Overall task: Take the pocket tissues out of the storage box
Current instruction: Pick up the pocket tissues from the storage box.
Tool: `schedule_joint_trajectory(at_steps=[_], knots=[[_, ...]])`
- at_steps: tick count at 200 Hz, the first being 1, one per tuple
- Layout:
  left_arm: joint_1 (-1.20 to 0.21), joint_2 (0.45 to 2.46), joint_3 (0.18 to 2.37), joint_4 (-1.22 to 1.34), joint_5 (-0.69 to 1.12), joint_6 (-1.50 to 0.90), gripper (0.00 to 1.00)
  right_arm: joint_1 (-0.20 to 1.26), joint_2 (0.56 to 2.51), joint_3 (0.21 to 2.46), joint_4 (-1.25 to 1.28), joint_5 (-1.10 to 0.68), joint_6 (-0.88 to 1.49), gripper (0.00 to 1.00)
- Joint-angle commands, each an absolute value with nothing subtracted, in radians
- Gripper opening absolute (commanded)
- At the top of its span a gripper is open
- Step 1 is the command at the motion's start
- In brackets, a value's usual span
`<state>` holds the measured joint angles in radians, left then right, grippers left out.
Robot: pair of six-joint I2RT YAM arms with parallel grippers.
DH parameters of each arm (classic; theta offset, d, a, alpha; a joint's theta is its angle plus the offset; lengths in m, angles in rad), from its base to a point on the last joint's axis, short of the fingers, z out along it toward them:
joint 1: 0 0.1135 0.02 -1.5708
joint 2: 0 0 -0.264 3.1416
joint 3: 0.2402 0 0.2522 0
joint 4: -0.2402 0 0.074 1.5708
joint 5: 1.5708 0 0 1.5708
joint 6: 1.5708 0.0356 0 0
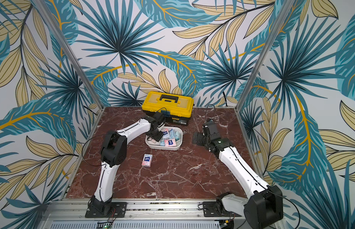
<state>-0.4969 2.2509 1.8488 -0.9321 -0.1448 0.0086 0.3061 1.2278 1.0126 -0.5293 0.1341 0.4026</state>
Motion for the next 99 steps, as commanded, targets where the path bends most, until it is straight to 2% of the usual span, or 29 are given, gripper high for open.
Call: schedule_joint_trajectory(at_steps=[1,99], knots=[[-0.492,2.246,1.885,-0.950,-0.121,-0.004,0.61,0.304,1.242,1.031,-0.545,0.138,0.395,0.99],[-0.491,1.996,1.730,-0.897,-0.099,-0.157,0.57,0.303,1.233,1.020,-0.545,0.140,0.423,0.99]])
